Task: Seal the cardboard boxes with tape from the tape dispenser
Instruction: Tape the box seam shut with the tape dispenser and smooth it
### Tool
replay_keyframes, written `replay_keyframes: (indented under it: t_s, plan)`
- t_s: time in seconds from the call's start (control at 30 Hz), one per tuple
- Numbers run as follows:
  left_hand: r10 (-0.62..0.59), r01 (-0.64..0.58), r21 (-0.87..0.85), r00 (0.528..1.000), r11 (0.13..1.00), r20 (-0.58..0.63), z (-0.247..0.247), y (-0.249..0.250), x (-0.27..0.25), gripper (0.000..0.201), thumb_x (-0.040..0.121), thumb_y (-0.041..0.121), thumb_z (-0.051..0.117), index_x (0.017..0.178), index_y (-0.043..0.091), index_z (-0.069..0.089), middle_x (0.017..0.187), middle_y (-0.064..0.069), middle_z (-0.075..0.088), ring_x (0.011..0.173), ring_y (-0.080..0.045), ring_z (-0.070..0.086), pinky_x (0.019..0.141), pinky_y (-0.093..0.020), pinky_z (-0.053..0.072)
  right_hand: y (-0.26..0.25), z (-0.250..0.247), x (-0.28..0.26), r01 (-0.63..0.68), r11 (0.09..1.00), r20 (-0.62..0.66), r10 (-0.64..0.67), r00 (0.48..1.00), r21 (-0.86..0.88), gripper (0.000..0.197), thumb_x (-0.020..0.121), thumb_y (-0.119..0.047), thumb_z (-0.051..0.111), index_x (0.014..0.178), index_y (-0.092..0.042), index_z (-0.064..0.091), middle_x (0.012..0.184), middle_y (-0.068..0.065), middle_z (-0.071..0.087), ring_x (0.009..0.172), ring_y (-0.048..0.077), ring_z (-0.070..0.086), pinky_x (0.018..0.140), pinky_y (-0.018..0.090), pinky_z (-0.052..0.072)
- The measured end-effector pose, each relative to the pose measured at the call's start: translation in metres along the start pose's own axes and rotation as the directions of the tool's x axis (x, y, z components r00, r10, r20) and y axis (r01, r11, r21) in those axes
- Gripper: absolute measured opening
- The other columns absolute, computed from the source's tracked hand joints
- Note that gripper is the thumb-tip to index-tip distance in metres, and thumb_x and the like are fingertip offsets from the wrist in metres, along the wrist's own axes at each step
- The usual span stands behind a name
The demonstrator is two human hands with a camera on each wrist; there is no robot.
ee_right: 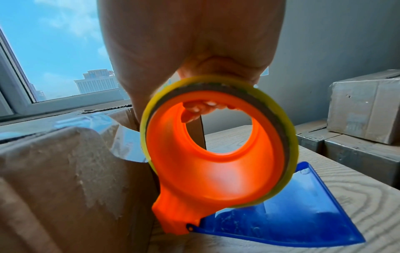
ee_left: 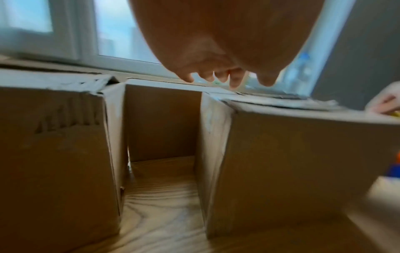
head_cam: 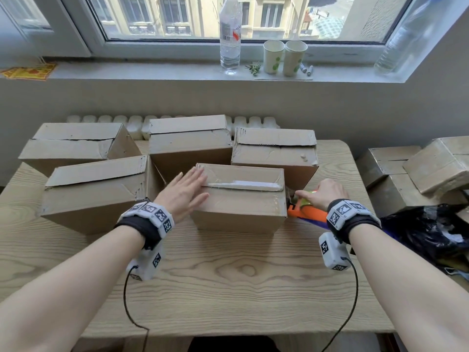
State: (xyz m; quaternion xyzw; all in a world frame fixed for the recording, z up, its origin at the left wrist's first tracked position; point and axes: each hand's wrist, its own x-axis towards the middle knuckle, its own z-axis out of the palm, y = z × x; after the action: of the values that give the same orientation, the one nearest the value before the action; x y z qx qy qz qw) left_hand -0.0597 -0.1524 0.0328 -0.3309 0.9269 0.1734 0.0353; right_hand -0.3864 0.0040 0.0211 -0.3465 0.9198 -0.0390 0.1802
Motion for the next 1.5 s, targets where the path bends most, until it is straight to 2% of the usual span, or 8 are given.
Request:
replay_keyframes:
  t_s: [0.1, 0.17, 0.37, 0.87, 1.1, 1.17, 1.3, 1.5]
  plan:
    - [0.034, -0.051, 0.184, 0.995, 0.982, 0.096, 0.008, 0.009, -0.002, 0.106, 0.062, 0.078, -0.027, 0.15, 0.023, -0.002, 0.152, 0.012, -0.013, 0.136, 0.0, -0.016, 0.115, -0.027, -0.01, 0.002, -0.003, -0.005, -0.009, 1.0, -0.006, 0.009, 1.0, 0.017, 0.06, 0.075, -0.066, 0.062, 0.056, -0.012, 0.043, 0.065, 0.009, 0.053, 0.068, 0.028, 0.054, 0.053, 0.029, 0.033]
    - [0.065, -0.085, 0.249, 0.994, 0.965, 0.09, 0.015, 0.017, 0.001, 0.107, 0.061, 0.075, -0.032, 0.15, 0.022, -0.005, 0.155, 0.009, -0.011, 0.14, -0.003, -0.014, 0.116, -0.029, -0.009, 0.002, -0.005, -0.008, -0.008, 1.0, -0.009, 0.008, 1.0, 0.029, 0.06, 0.075, -0.065, 0.063, 0.056, -0.011, 0.044, 0.06, 0.006, 0.05, 0.066, 0.027, 0.053, 0.051, 0.028, 0.032]
    - [0.151, -0.169, 0.266, 0.985, 0.949, 0.089, 0.028, 0.04, 0.009, 0.098, 0.069, 0.075, -0.023, 0.149, 0.02, -0.009, 0.153, 0.008, -0.015, 0.137, -0.004, -0.018, 0.115, -0.028, -0.012, 0.002, -0.009, -0.014, 0.001, 0.999, -0.015, 0.0, 1.0, 0.047, 0.061, 0.076, -0.063, 0.063, 0.053, -0.012, 0.041, 0.056, 0.003, 0.045, 0.053, 0.019, 0.042, 0.045, 0.027, 0.026]
    - [0.207, -0.215, 0.227, 0.977, 0.95, 0.058, 0.044, 0.068, 0.028, 0.094, 0.074, 0.075, -0.015, 0.149, 0.019, -0.006, 0.151, 0.01, -0.015, 0.14, -0.004, -0.014, 0.116, -0.027, -0.008, 0.011, -0.01, -0.014, 0.016, 0.993, 0.0, -0.016, 1.0, 0.115, 0.057, 0.075, -0.063, 0.064, 0.053, -0.014, 0.043, 0.053, 0.002, 0.043, 0.05, 0.018, 0.042, 0.045, 0.027, 0.026]
    - [0.35, -0.369, 0.24, 0.929, 0.898, 0.12, 0.044, 0.105, 0.058, 0.079, 0.082, 0.065, -0.007, 0.147, 0.021, -0.012, 0.152, 0.009, -0.017, 0.141, -0.005, -0.014, 0.113, -0.023, -0.012, 0.015, -0.016, -0.015, 0.016, 0.99, 0.008, -0.017, 1.0, 0.143, 0.058, 0.073, -0.065, 0.065, 0.052, -0.016, 0.041, 0.052, 0.0, 0.04, 0.05, 0.018, 0.04, 0.046, 0.027, 0.028]
    - [0.358, -0.384, 0.255, 0.923, 0.887, 0.142, 0.046, 0.104, 0.057, 0.08, 0.083, 0.065, -0.007, 0.148, 0.019, -0.008, 0.154, 0.007, -0.012, 0.144, -0.009, -0.007, 0.113, -0.025, -0.012, 0.018, -0.019, -0.015, 0.012, 0.988, 0.007, -0.013, 1.0, 0.152, 0.057, 0.073, -0.065, 0.064, 0.052, -0.016, 0.042, 0.052, 0.0, 0.041, 0.05, 0.018, 0.041, 0.046, 0.027, 0.028]
    - [0.375, -0.378, 0.28, 0.925, 0.883, 0.066, 0.044, 0.12, 0.06, 0.077, 0.088, 0.058, 0.007, 0.144, 0.009, 0.025, 0.152, -0.008, 0.026, 0.143, -0.018, 0.019, 0.115, -0.04, -0.013, 0.025, -0.025, -0.019, 0.013, 0.98, -0.003, -0.013, 1.0, 0.197, 0.053, 0.075, -0.058, 0.066, 0.053, -0.015, 0.044, 0.054, 0.001, 0.045, 0.055, 0.02, 0.046, 0.047, 0.028, 0.03]
    - [0.355, -0.372, 0.269, 0.928, 0.888, 0.11, 0.056, 0.155, 0.077, 0.089, 0.082, 0.069, -0.001, 0.15, 0.011, -0.001, 0.158, -0.002, -0.007, 0.145, -0.012, -0.009, 0.117, -0.035, -0.008, 0.031, -0.032, -0.021, 0.012, 0.954, 0.041, -0.025, 0.999, 0.299, 0.044, 0.084, -0.043, 0.06, 0.054, -0.014, 0.049, 0.057, 0.002, 0.046, 0.06, 0.021, 0.046, 0.055, 0.031, 0.033]
